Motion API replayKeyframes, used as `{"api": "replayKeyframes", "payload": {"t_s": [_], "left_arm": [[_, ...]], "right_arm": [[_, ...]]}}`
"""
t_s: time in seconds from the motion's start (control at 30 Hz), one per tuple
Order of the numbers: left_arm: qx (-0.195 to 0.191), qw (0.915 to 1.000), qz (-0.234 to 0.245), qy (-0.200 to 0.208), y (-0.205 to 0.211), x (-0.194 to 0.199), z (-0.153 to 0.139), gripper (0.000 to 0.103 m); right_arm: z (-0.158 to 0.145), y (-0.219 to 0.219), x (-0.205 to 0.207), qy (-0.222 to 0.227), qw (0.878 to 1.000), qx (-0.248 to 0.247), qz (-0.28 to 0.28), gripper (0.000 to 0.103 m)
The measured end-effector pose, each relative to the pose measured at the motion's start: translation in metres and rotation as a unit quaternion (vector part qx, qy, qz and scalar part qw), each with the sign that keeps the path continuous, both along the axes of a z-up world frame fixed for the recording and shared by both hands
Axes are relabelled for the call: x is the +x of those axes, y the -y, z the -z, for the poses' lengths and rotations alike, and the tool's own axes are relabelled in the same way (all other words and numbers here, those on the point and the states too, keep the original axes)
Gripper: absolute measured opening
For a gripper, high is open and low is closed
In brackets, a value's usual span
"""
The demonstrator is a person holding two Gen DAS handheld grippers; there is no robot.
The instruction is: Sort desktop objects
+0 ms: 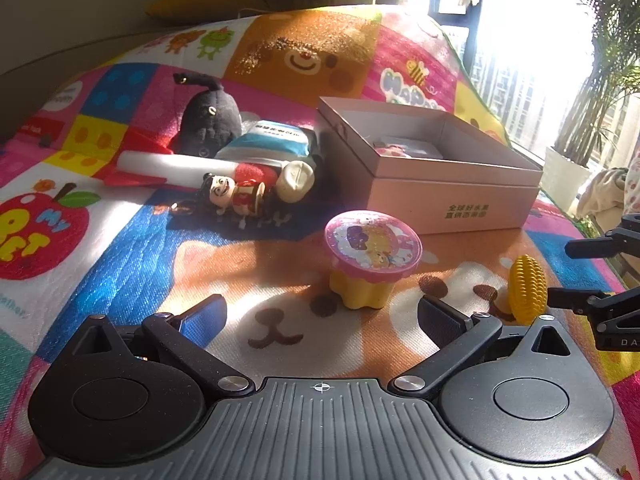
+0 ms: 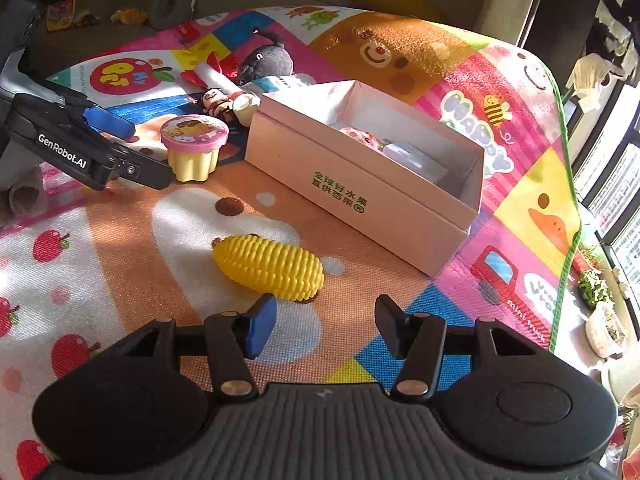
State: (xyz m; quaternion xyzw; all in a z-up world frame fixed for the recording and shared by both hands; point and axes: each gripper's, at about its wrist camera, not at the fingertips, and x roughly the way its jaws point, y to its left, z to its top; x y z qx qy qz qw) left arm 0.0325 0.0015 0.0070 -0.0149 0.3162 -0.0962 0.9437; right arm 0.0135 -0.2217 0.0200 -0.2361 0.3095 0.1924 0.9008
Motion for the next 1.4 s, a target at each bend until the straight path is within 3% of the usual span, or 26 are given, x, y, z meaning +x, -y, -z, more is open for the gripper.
{"api": "replayKeyframes", "payload": {"t_s": [0.13, 0.2, 0.47, 1.0, 1.17, 1.4], "left_arm": [[0.000, 1.0000, 0.001, -0.004, 0.000, 0.001, 0.000, 0.103], [-0.002, 1.0000, -0.001, -0.006, -0.001, 0.001, 0.001, 0.103], [-0.017, 0.9997, -0.012, -0.015, -0.007, 0.003, 0.002, 0.103], [-0.054, 0.9978, -0.037, -0.012, -0.022, 0.002, 0.001, 0.103], [-0.043, 0.9977, -0.051, 0.000, -0.033, -0.004, -0.002, 0.103], [-0.069, 0.9958, -0.061, -0.003, -0.045, -0.005, 0.000, 0.103]], "right_arm": [[-0.004, 0.016, 0.010, -0.015, 0.999, 0.038, 0.030, 0.060], [-0.005, 0.017, 0.008, -0.027, 0.997, 0.064, 0.023, 0.065], [0.003, -0.011, -0.007, -0.037, 0.995, 0.087, -0.015, 0.065], [0.005, -0.054, -0.008, -0.021, 0.995, 0.069, -0.075, 0.068], [0.004, -0.070, -0.007, -0.036, 0.991, 0.081, -0.099, 0.068], [0.006, -0.080, 0.001, -0.030, 0.993, 0.097, -0.066, 0.078]]}}
